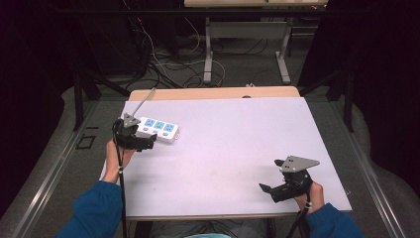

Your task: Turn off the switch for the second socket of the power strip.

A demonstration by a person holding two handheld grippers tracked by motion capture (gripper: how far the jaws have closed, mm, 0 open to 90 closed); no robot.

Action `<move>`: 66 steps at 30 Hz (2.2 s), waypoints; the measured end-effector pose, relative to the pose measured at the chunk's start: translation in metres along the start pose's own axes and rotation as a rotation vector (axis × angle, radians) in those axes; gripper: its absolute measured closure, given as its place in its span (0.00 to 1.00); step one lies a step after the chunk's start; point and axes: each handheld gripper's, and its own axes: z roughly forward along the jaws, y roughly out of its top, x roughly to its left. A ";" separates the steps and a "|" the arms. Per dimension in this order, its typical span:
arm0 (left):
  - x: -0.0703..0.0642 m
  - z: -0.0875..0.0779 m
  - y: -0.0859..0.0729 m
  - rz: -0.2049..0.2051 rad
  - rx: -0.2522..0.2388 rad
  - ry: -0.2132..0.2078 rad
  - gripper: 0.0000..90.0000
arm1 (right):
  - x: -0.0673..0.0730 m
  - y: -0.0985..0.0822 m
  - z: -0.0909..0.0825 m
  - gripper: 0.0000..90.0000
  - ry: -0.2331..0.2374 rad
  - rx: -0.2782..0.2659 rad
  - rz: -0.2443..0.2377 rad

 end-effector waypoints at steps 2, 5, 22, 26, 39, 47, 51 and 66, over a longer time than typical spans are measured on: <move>0.001 0.001 0.002 -0.009 -0.003 -0.005 0.00 | 0.000 0.000 0.000 0.04 0.000 0.001 0.004; 0.002 0.003 0.004 -0.015 -0.007 -0.008 0.00 | 0.000 0.000 0.000 0.04 0.000 0.001 0.001; 0.006 0.023 0.007 -0.028 0.037 -0.004 0.00 | 0.000 0.000 0.000 0.04 -0.001 0.001 0.004; 0.009 0.026 0.009 -0.038 0.050 -0.006 0.00 | 0.000 0.000 0.000 0.04 0.000 0.001 0.003; 0.017 0.039 0.012 -0.095 0.034 -0.023 0.00 | 0.000 0.000 0.000 0.04 0.002 0.004 0.001; 0.017 0.045 0.012 -0.118 0.052 -0.010 0.06 | 0.000 0.000 0.000 0.04 0.002 0.006 0.004; 0.017 0.048 0.012 -0.113 0.062 -0.010 0.20 | 0.000 0.000 0.000 0.04 0.001 0.006 0.003; 0.016 0.060 0.008 -0.129 0.049 -0.035 0.68 | 0.000 0.000 0.000 0.04 0.000 0.008 0.005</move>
